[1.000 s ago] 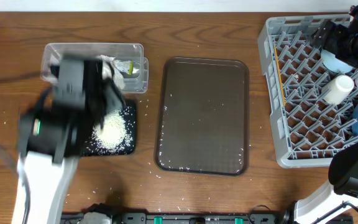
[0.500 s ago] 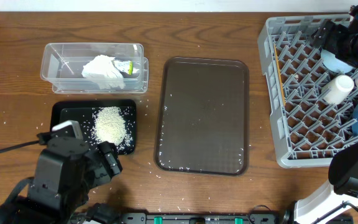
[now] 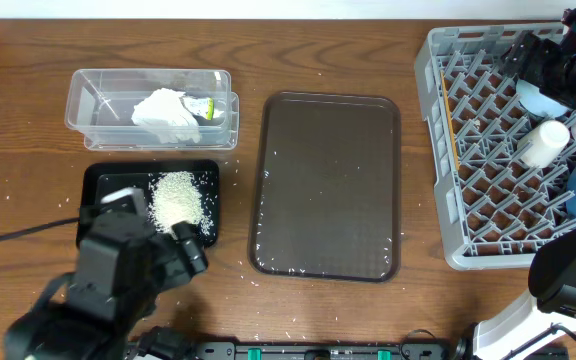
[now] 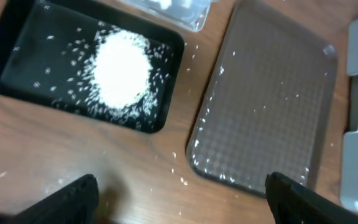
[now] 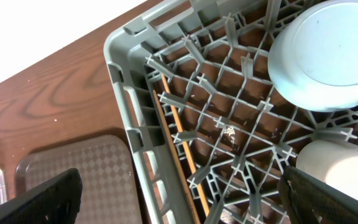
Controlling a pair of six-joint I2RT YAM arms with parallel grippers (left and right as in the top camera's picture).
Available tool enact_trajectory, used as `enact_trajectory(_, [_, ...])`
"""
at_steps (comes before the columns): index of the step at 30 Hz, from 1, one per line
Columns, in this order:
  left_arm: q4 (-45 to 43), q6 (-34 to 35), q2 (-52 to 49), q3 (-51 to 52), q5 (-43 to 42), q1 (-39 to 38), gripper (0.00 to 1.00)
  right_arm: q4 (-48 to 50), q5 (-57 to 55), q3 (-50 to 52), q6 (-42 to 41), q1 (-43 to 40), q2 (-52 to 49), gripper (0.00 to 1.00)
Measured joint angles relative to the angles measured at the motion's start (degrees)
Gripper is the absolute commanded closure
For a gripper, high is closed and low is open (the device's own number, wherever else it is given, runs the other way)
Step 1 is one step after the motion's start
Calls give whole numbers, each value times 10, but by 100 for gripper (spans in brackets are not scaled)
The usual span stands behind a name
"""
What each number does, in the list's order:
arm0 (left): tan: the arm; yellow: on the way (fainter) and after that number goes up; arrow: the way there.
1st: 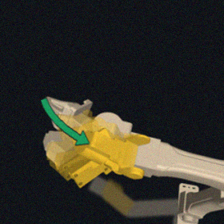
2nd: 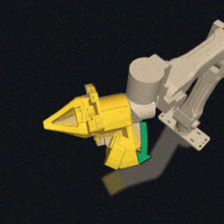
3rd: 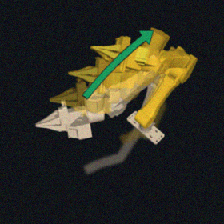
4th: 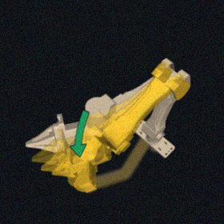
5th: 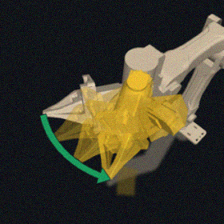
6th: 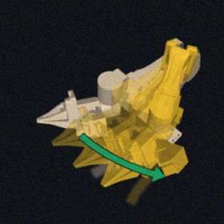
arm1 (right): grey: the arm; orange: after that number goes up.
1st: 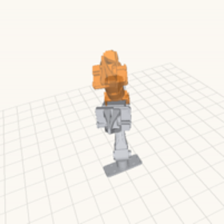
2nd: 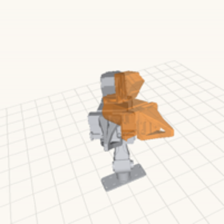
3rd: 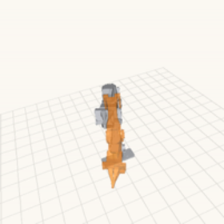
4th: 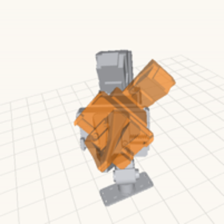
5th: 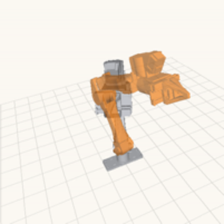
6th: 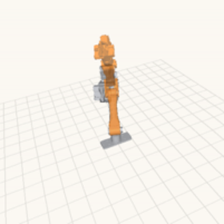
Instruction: Sort waste into correct bins and load items into the dishwasher rack
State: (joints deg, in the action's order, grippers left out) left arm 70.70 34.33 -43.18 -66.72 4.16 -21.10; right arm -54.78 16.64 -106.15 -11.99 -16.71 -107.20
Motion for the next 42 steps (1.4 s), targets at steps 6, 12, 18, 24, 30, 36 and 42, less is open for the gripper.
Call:
enact_trajectory(6, [-243,-97,68,179,-6,2,12,0,0,0,0,0,0,1])
enact_trajectory(12, [-411,-151,193,372,-8,54,12,0,0,0,0,0,0,1])
enact_trajectory(18, [-513,-166,300,520,-8,106,12,0,0,0,0,0,0,1])
enact_trajectory(24, [-616,-190,369,592,-8,123,12,0,0,0,0,0,0,1])
enact_trajectory(30, [-676,-224,407,628,-8,134,12,0,0,0,0,0,0,1])
enact_trajectory(36, [-702,-241,425,656,-9,153,12,-1,0,0,0,0,0,1])
enact_trajectory(42, [-693,-243,426,655,-13,157,12,0,0,0,0,0,0,1])
